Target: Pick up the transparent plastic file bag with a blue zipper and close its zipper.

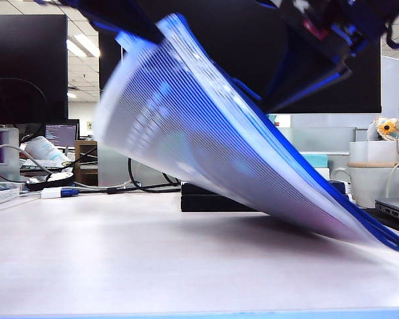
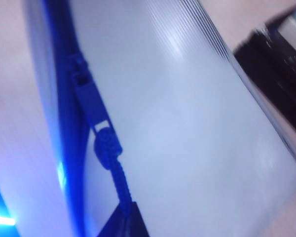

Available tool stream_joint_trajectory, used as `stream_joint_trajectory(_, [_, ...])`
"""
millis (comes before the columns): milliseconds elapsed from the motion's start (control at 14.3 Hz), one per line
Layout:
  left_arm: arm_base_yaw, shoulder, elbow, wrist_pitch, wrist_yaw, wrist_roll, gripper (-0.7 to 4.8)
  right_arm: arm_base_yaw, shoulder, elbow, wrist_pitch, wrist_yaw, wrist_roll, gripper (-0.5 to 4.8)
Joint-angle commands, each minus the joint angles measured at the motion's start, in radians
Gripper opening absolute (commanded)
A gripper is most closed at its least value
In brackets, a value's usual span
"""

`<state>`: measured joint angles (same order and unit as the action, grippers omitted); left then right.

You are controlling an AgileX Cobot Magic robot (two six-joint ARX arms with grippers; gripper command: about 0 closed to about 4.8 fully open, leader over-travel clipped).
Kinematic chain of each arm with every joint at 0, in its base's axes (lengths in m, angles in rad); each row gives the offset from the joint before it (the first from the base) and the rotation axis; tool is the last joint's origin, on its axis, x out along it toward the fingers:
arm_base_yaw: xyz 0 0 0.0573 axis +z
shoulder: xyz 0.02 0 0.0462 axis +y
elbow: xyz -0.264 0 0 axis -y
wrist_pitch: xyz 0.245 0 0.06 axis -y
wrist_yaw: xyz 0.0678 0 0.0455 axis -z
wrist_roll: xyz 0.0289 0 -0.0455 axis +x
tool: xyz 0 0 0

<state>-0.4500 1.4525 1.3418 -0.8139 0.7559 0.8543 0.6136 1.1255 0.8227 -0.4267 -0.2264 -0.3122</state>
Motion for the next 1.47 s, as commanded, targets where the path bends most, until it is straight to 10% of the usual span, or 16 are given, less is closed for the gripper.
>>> stream_joint_trajectory(70, [0.053, -0.053, 0.006, 0.012, -0.002, -0.021, -0.06, -0.001, -0.002, -0.011, -0.018, 0.08, -0.003, -0.01])
stream_joint_trajectory(839, [0.131, -0.259, 0.006, -0.086, -0.042, -0.024, -0.06, -0.037, 0.005, -0.05, -0.037, 0.7, 0.138, -0.01])
stream_joint_trajectory(1328, [0.131, -0.279, 0.003, -0.099, -0.046, -0.025, -0.03, -0.191, 0.0, -0.119, -0.013, 0.609, 0.204, -0.01])
stream_joint_trajectory(1398, [0.131, -0.256, 0.003, -0.132, -0.045, -0.025, 3.53, -0.19, 0.0, -0.119, 0.006, 0.555, 0.209, -0.01])
stream_joint_trajectory(1468, [0.131, -0.248, 0.003, -0.152, -0.047, -0.027, 4.79, -0.19, 0.0, -0.119, 0.005, 0.541, 0.209, -0.01])
